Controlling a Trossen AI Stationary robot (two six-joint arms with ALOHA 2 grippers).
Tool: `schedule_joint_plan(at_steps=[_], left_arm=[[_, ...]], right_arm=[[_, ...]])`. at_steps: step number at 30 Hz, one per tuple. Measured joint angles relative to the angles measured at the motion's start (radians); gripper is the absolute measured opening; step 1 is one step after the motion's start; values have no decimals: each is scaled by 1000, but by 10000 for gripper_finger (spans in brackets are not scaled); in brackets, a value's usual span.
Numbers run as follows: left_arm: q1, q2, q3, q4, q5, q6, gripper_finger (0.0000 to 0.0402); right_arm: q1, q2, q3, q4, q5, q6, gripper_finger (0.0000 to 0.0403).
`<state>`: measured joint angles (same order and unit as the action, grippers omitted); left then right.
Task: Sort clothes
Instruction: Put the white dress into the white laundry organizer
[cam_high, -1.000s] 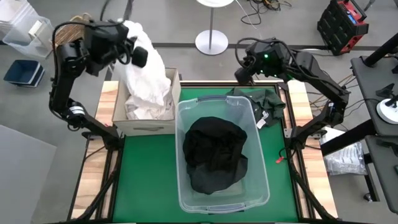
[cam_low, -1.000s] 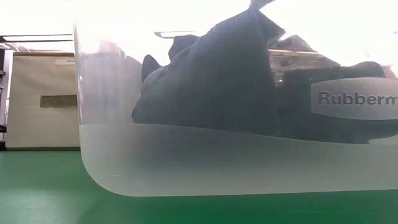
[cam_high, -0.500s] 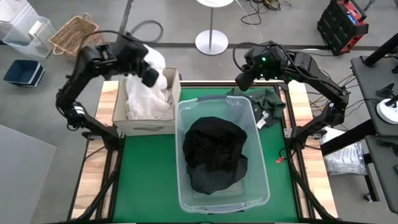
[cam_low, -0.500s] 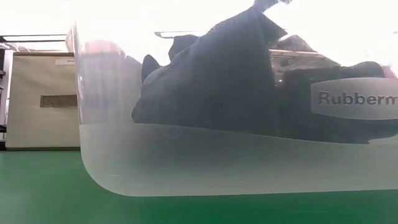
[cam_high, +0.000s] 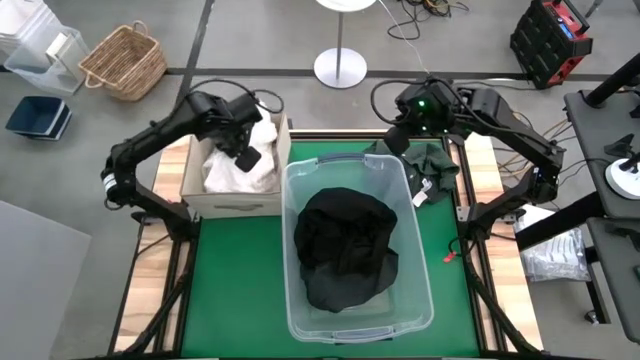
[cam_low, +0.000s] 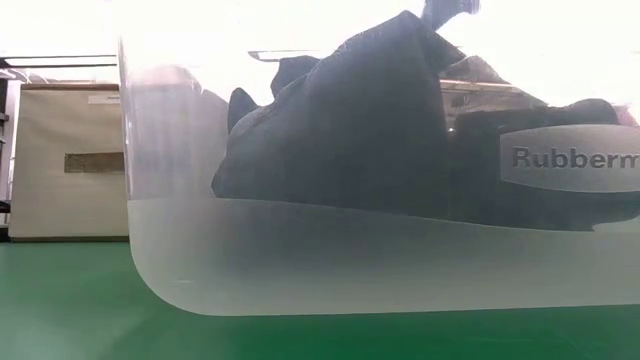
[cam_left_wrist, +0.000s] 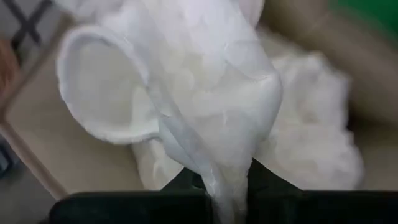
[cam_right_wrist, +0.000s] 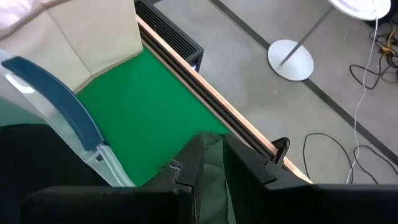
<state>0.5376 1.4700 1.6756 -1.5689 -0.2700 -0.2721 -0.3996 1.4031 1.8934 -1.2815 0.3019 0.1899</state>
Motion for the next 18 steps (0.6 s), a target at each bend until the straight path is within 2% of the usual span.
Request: schedule_joint_plan(at_steps=[11,14,18], left_arm=[[163,0,-334,17,-6,2,0],[181,0,-390,63,-58,-9,6],[187,0,-427,111,-61,15,13]], right_arm=[[0,-4,-66,3,0,12,43],[0,-3,-74,7,0,12,45],[0,-3,-77,12,0,12,43]])
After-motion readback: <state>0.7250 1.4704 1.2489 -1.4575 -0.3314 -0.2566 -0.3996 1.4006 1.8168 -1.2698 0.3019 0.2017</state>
